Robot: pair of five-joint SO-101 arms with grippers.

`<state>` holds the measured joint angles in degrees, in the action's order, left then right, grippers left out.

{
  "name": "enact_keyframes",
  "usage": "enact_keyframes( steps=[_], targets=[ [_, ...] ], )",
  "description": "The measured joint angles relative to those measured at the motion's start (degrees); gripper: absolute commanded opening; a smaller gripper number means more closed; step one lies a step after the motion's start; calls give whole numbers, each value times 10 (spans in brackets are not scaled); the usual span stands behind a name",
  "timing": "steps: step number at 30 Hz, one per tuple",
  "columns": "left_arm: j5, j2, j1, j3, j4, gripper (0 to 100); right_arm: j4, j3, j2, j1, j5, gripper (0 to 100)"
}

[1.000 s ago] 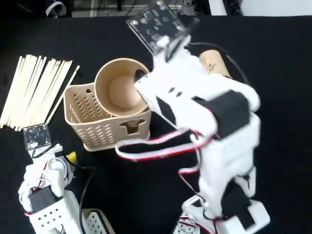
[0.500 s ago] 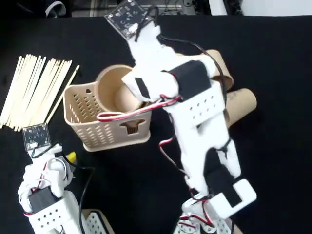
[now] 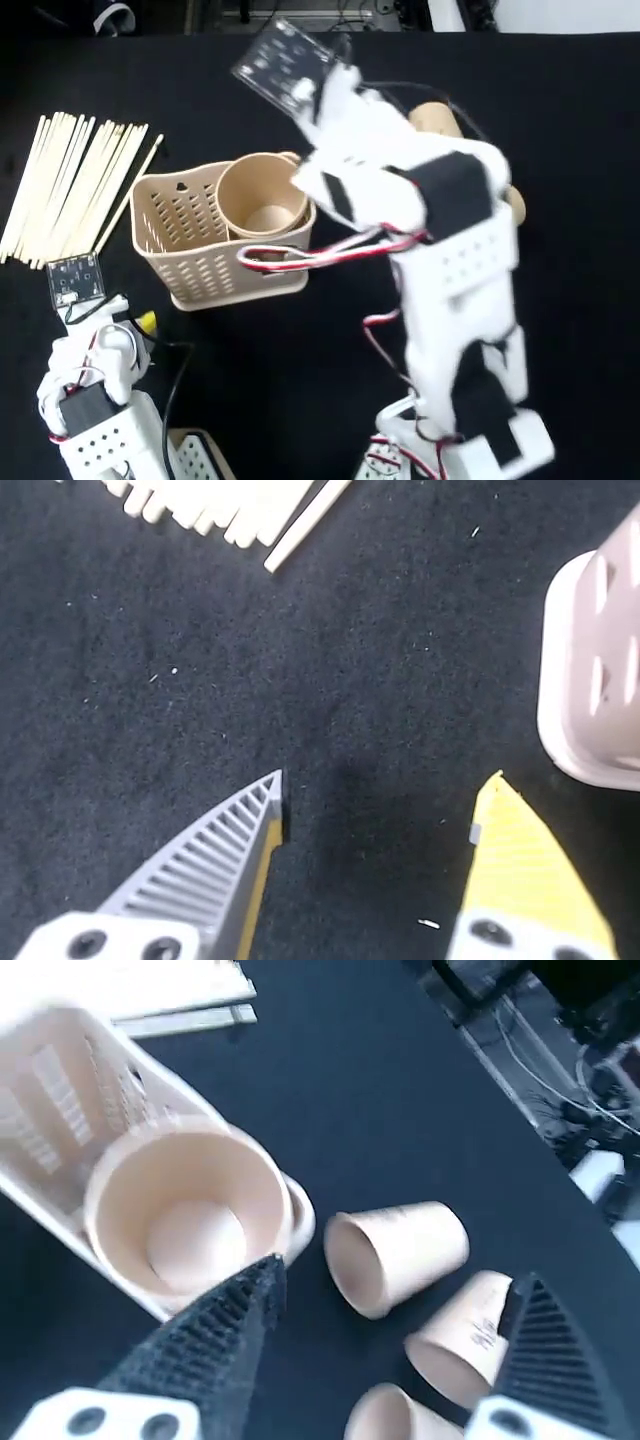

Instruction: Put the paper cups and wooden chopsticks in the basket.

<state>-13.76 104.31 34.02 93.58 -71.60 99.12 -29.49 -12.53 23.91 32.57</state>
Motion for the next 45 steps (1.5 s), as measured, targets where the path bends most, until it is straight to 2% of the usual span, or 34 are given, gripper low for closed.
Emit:
enact_keyframes(
  steps=[3, 7, 15, 20, 26, 30, 32, 36, 38, 40, 45],
  targets=[
    [0, 0, 0, 0, 0, 295, -7, 83, -46, -48, 52, 337],
    [0, 0, 0, 0, 0, 295, -84, 231, -93, -100, 82, 336],
    [0, 0, 0, 0, 0, 295, -373, 580, -125, -135, 100, 338],
    [0, 0, 0, 1, 0, 295, -553, 724, -123, -135, 100, 338],
    [0, 0, 0, 1, 0, 295, -709, 744, -35, -138, 98, 336],
    [0, 0, 0, 1, 0, 295, -794, 719, 67, -158, 69, 318],
    [0, 0, 0, 1, 0, 295, -821, 702, 114, -167, 64, 235],
    [0, 0, 0, 6, 9, 295, -850, 692, 149, -174, 62, 5],
    [0, 1, 0, 6, 10, 295, -856, 689, 149, -174, 59, 39],
    [0, 0, 0, 6, 10, 295, -857, 689, 148, -179, 45, 9],
    [0, 0, 0, 6, 10, 295, -859, 700, 84, -190, 17, 11]
  ],
)
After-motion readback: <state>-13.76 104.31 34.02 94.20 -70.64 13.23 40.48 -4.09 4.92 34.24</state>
